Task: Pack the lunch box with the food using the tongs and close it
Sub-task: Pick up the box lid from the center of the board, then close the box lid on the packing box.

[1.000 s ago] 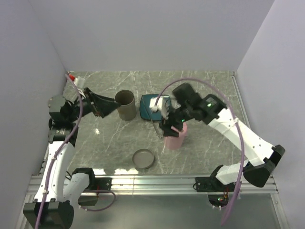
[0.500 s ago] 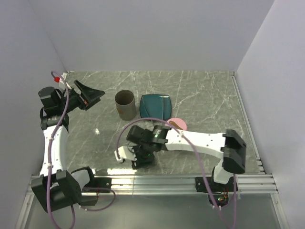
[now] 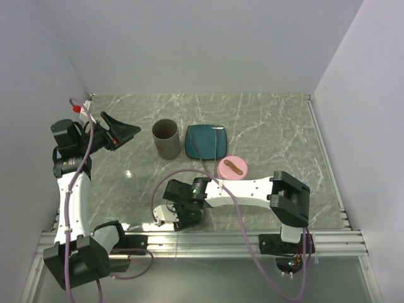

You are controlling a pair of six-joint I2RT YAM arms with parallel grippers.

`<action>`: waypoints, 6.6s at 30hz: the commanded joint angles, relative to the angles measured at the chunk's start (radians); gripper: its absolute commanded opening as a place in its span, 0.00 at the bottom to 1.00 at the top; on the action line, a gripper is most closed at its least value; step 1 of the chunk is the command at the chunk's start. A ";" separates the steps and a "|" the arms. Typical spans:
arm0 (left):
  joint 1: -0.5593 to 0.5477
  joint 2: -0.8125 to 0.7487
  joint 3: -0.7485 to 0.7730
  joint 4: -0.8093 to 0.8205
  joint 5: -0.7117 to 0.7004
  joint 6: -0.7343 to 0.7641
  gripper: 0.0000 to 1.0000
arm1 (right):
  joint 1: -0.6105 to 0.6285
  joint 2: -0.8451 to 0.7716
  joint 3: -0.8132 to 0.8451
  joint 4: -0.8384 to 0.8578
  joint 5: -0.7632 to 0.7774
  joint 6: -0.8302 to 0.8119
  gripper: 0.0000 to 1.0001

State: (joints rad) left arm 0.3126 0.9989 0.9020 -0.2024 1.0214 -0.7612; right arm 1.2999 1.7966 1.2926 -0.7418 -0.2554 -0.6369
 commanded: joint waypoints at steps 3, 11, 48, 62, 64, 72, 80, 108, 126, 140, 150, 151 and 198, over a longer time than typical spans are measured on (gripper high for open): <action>0.005 -0.013 -0.006 0.031 0.017 0.030 0.99 | 0.001 0.023 -0.062 0.048 0.005 0.000 0.56; 0.003 -0.032 -0.025 0.043 0.023 0.049 0.99 | -0.002 0.000 -0.052 0.039 -0.011 0.029 0.20; -0.338 -0.429 -0.186 0.066 0.011 1.447 0.87 | -0.803 -0.118 0.086 1.601 -1.114 2.079 0.00; -0.786 -0.313 -0.215 0.423 -0.437 1.556 0.73 | -0.809 -0.097 0.011 1.766 -1.036 2.385 0.00; -0.829 -0.303 -0.233 0.448 -0.495 1.582 0.70 | -0.809 -0.091 0.004 1.808 -1.018 2.422 0.00; -0.903 -0.273 -0.261 0.503 -0.518 1.610 0.61 | -0.804 -0.100 -0.045 1.974 -0.987 2.541 0.00; -0.940 -0.272 -0.256 0.502 -0.520 1.605 0.55 | -0.788 -0.114 -0.058 2.001 -0.989 2.545 0.00; -0.992 -0.275 -0.261 0.480 -0.564 1.571 0.01 | -0.737 -0.126 -0.078 1.939 -0.993 2.501 0.00; -0.992 -0.189 0.047 -0.080 -0.760 1.269 0.00 | -1.025 -0.161 0.082 1.029 -0.984 1.841 0.93; -0.883 0.318 0.593 -0.633 -0.920 1.208 0.00 | -1.145 -0.174 0.484 0.067 -0.704 0.947 1.00; -0.754 0.658 0.931 -0.882 -0.846 1.235 0.00 | -1.143 -0.275 0.525 -0.001 -0.542 0.807 1.00; -0.750 0.664 0.922 -0.858 -0.881 1.243 0.00 | -1.143 -0.287 0.525 -0.010 -0.533 0.795 1.00; -0.692 1.052 1.184 -1.019 -0.912 1.275 0.01 | -1.143 -0.286 0.467 -0.024 -0.579 0.767 1.00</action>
State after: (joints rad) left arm -0.3679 2.0102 2.0819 -1.1992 0.1036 0.5041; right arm 0.1528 1.5154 1.7584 -0.7647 -0.8146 0.1455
